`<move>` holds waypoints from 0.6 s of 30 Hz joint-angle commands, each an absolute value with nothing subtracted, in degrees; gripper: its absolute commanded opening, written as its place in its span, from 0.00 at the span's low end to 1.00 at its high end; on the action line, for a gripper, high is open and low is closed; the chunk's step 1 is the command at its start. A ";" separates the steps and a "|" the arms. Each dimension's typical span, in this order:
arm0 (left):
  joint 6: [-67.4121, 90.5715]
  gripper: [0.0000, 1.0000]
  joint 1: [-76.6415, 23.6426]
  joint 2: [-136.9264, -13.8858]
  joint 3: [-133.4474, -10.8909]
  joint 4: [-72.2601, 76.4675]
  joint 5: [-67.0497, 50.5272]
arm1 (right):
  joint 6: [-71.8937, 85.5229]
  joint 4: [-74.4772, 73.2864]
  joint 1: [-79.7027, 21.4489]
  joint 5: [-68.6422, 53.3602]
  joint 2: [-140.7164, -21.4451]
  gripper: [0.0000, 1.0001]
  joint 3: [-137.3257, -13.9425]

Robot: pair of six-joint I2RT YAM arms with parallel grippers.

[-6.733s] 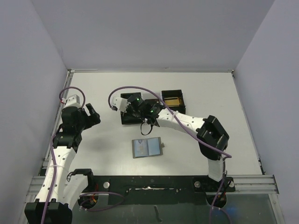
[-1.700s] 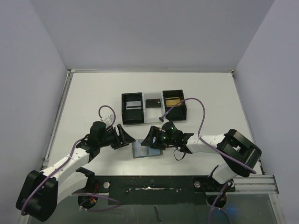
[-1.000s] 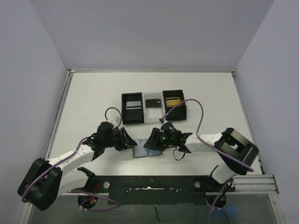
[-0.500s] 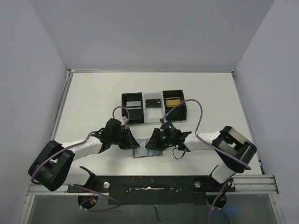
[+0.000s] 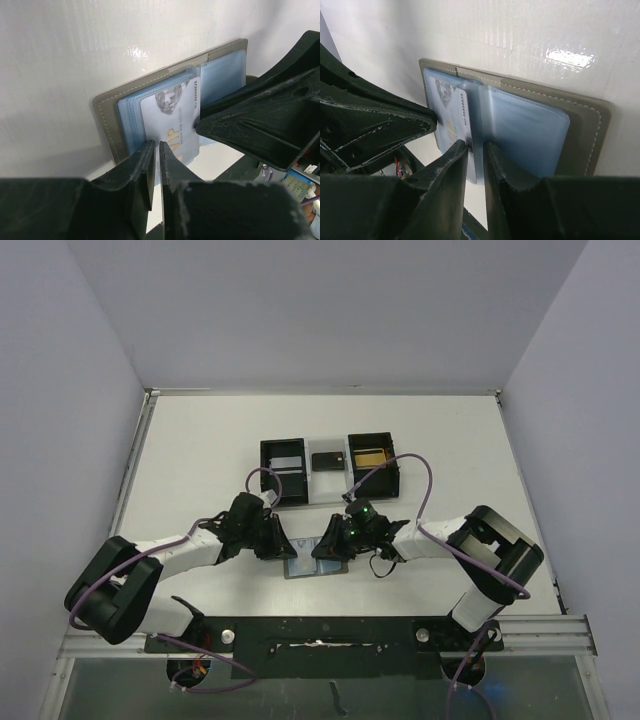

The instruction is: Take the credit cards out of the card holder

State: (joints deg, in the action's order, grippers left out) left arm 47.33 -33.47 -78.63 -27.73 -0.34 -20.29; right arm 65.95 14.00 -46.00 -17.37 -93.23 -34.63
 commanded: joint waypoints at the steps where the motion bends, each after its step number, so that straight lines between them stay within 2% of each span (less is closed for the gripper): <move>1: 45.87 0.09 -34.15 -79.46 -27.56 -2.15 -17.94 | 66.43 17.44 -45.73 -19.74 -93.94 0.20 -35.33; 10: 46.34 0.09 -34.19 -79.10 -27.16 -2.08 -17.69 | 66.34 18.94 -45.13 -21.22 -93.40 0.02 -34.61; 18: 46.31 0.09 -34.17 -79.56 -26.65 -2.14 -18.01 | 65.30 14.24 -44.62 -19.33 -92.74 0.00 -35.10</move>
State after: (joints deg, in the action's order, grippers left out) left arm 47.40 -33.67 -78.63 -27.68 -0.23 -19.97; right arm 66.26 14.74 -45.25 -19.55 -93.51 -34.39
